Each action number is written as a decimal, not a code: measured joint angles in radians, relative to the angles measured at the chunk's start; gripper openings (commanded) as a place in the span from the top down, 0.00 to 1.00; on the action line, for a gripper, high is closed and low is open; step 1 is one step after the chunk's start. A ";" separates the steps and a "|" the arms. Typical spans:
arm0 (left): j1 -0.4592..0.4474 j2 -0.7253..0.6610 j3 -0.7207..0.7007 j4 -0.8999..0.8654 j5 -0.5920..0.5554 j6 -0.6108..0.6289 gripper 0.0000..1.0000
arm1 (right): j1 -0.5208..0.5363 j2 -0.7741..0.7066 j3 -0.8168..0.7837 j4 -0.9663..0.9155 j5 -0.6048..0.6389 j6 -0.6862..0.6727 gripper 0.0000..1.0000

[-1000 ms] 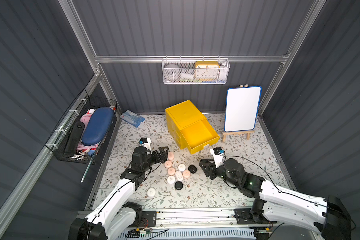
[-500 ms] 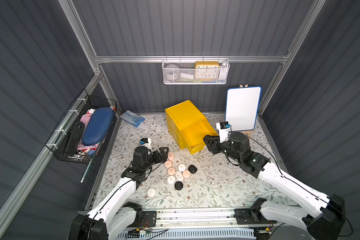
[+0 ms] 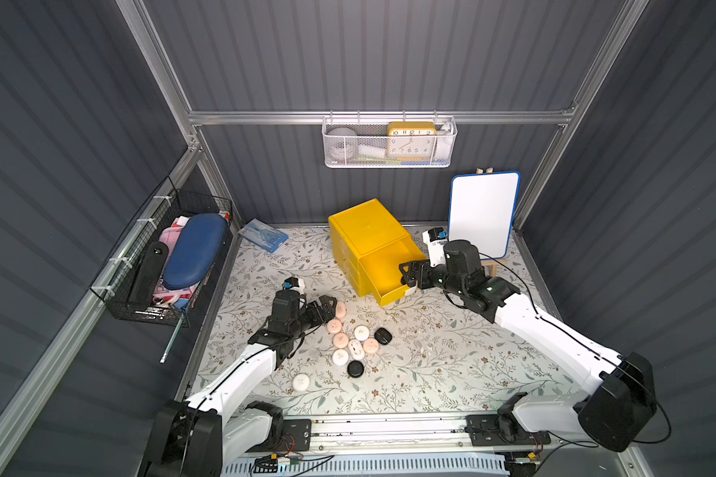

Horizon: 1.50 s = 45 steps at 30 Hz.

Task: Put the bluetooth earphones in the drawer according to color
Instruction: Place the bluetooth earphone in the drawer, then pick up the Bluetooth earphone from the center of the board.

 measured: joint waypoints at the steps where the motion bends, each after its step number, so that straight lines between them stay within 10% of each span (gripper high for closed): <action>1: 0.000 0.010 0.003 0.000 0.000 0.000 0.01 | 0.000 -0.008 0.000 -0.008 0.000 0.001 0.07; 24: 0.002 0.452 0.317 -0.153 -0.156 -0.050 0.22 | -0.005 -0.628 -0.367 -0.166 0.179 0.174 0.01; 45: -0.092 0.566 0.398 -0.315 -0.348 -0.151 0.24 | -0.006 -0.652 -0.401 -0.188 0.208 0.220 0.01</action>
